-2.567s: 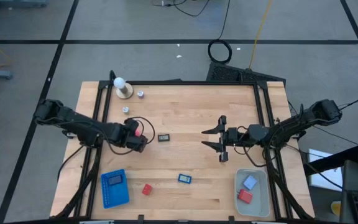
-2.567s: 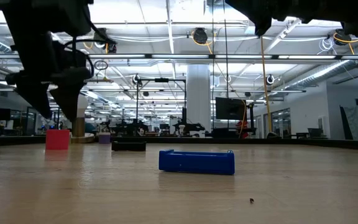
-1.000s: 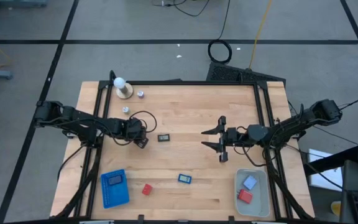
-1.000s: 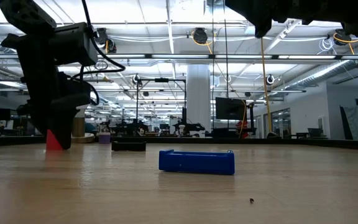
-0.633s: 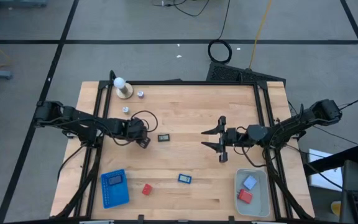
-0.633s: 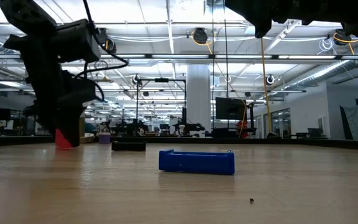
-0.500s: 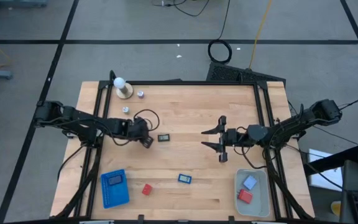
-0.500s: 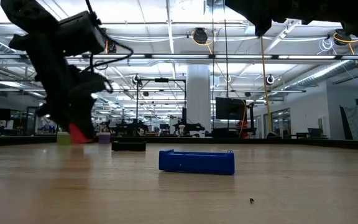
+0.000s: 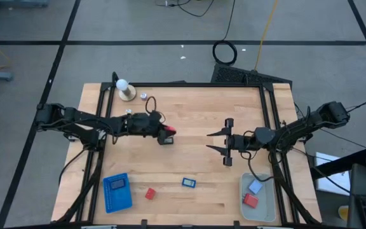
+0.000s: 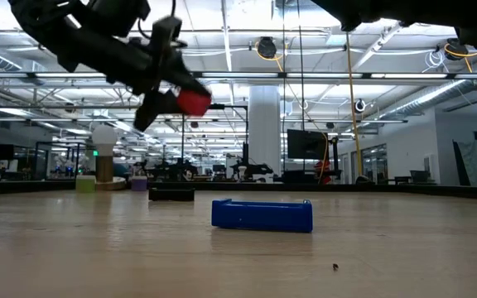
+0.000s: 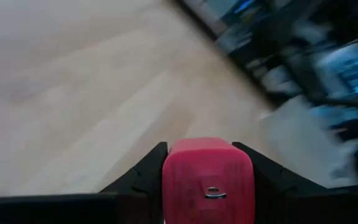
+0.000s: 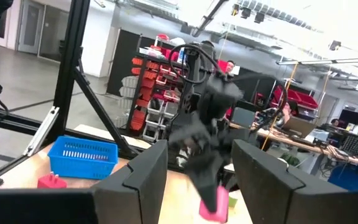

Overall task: Pick & Place Office items
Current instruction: Put the pink charger adapter into the gray bin

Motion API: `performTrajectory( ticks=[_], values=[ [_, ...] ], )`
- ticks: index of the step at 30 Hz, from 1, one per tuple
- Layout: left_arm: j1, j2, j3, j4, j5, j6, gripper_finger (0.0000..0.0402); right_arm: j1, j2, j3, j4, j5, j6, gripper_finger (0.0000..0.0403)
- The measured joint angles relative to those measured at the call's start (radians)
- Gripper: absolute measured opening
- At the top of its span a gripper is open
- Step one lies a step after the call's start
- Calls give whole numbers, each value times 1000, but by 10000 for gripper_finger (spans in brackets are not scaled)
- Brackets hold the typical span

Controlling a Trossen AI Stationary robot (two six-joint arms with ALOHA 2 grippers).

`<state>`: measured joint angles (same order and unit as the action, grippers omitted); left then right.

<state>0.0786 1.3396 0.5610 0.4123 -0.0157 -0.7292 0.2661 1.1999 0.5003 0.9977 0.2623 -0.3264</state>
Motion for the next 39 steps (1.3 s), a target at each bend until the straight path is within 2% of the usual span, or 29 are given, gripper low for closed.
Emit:
performTrajectory(
  ticks=[4,10,15,23,32,39],
  values=[
    [20,0,0,180,65,0,146,-17,0,0,9,47,38,176],
    [43,0,0,409,71,-37,146,-73,0,0,-12,48,25,211],
    [64,0,0,518,68,-69,146,-132,0,0,-1,52,-35,248],
    [80,28,57,534,103,-140,146,-224,1,40,-72,48,-36,282],
    [114,235,248,522,186,-186,146,-241,32,109,-131,48,-43,286],
    [159,363,356,531,304,-253,146,-241,32,111,-143,49,-52,286]
  ],
)
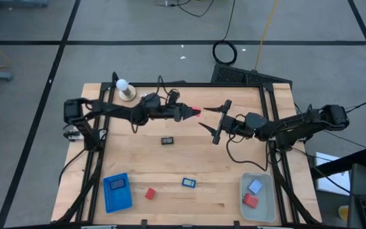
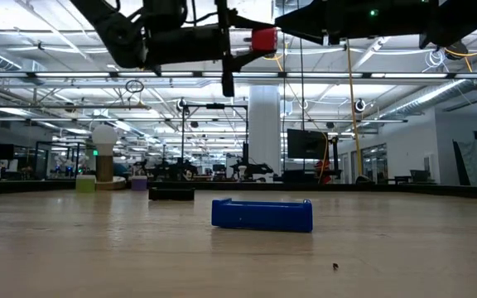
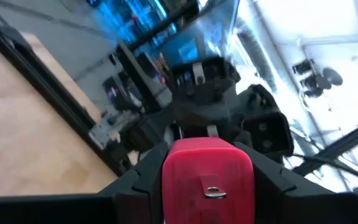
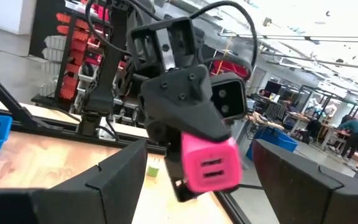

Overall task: Pick & Place Office items
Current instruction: Put the pink charger adapter into the gray bin

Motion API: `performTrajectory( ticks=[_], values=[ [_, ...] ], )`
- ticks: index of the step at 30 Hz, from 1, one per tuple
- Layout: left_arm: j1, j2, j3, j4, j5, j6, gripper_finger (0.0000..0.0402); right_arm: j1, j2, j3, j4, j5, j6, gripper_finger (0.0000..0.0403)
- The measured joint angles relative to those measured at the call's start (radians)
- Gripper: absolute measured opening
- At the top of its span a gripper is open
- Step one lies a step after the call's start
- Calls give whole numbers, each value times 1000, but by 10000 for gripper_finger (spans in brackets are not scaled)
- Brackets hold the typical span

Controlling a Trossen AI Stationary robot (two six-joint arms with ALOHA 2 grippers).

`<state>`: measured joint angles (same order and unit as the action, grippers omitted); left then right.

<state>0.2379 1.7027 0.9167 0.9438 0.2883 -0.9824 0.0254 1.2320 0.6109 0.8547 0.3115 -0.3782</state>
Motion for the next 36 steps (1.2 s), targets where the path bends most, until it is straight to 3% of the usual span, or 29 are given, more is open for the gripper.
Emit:
performTrajectory(
  ticks=[27,32,36],
  values=[
    [6,13,44,3,64,8,146,11,-1,0,-5,5,6,296],
    [20,13,44,4,115,2,146,30,-42,0,-102,129,-27,306],
    [33,3,44,7,117,8,146,34,-86,0,-143,132,16,316]
  ],
)
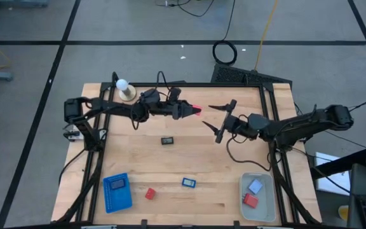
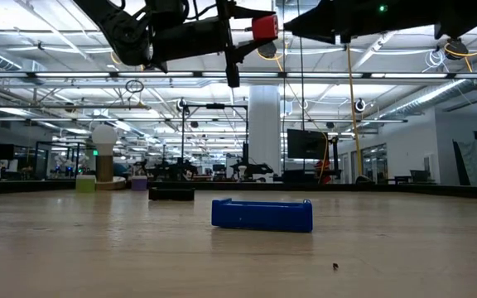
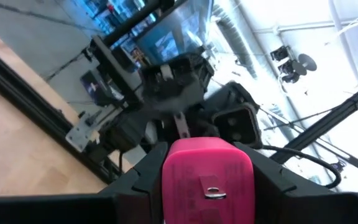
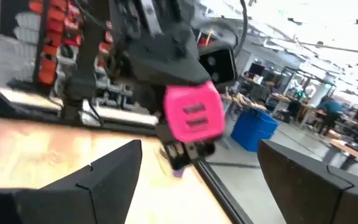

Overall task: Pick & Place Office items
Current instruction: Put the pink charger adapter into the gray bin

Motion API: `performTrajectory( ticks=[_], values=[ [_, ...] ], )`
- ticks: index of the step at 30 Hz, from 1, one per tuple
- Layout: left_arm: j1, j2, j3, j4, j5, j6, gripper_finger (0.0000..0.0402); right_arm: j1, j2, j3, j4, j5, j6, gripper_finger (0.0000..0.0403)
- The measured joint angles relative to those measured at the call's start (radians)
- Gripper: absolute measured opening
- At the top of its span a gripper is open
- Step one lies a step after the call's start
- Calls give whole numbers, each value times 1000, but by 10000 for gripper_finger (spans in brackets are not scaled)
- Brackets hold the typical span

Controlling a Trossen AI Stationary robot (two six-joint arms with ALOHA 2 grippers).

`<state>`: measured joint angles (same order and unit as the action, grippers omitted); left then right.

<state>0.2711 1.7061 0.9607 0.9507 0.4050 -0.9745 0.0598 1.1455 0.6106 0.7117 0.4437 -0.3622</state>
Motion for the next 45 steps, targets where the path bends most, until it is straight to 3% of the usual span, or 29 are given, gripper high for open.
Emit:
performTrajectory(
  ticks=[6,26,34,45],
  values=[
    [6,1,0,-4,-8,6,146,0,-10,0,3,-53,11,320],
    [-18,2,32,-16,-8,25,146,-4,2,0,61,-74,2,321],
    [-39,1,137,-209,-19,97,146,-4,2,0,77,-83,2,320],
    [-51,2,140,-222,-52,102,146,-4,2,0,77,-81,-15,320]
  ],
)
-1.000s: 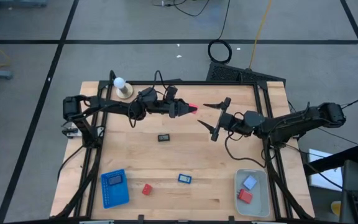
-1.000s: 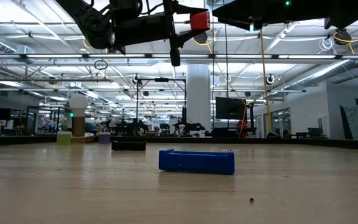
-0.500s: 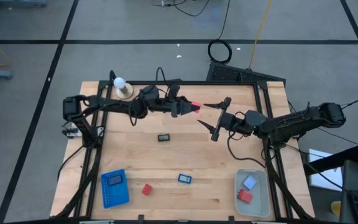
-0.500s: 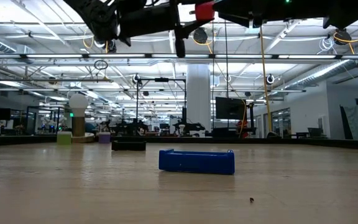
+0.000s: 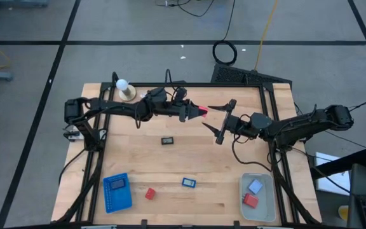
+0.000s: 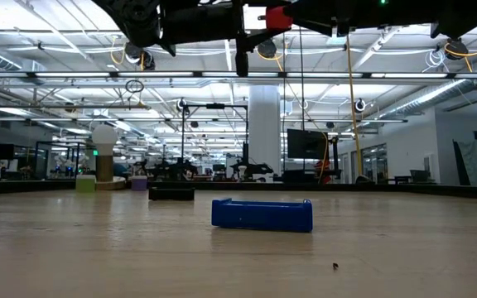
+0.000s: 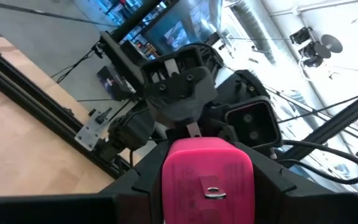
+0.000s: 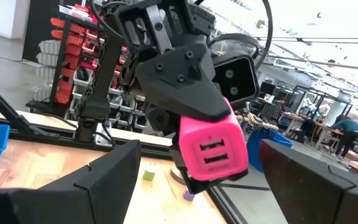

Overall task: Pick & Place Office items
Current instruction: Put the pink charger adapter into the gray bin

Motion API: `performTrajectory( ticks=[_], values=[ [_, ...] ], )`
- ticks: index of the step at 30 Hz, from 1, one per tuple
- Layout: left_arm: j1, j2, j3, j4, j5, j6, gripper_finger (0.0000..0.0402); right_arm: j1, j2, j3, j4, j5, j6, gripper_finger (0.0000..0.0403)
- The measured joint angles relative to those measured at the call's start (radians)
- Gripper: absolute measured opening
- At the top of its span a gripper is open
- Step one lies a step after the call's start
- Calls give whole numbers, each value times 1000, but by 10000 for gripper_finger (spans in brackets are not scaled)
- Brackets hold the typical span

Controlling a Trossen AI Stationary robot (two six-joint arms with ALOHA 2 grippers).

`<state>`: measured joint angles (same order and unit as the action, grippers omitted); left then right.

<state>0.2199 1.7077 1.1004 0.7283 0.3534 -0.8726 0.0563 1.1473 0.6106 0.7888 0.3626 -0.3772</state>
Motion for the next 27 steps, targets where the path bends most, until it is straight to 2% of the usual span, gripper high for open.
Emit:
performTrajectory(
  ticks=[27],
  values=[
    [-9,10,-1,34,-13,-170,146,0,0,0,8,-2,-2,320]
  ],
)
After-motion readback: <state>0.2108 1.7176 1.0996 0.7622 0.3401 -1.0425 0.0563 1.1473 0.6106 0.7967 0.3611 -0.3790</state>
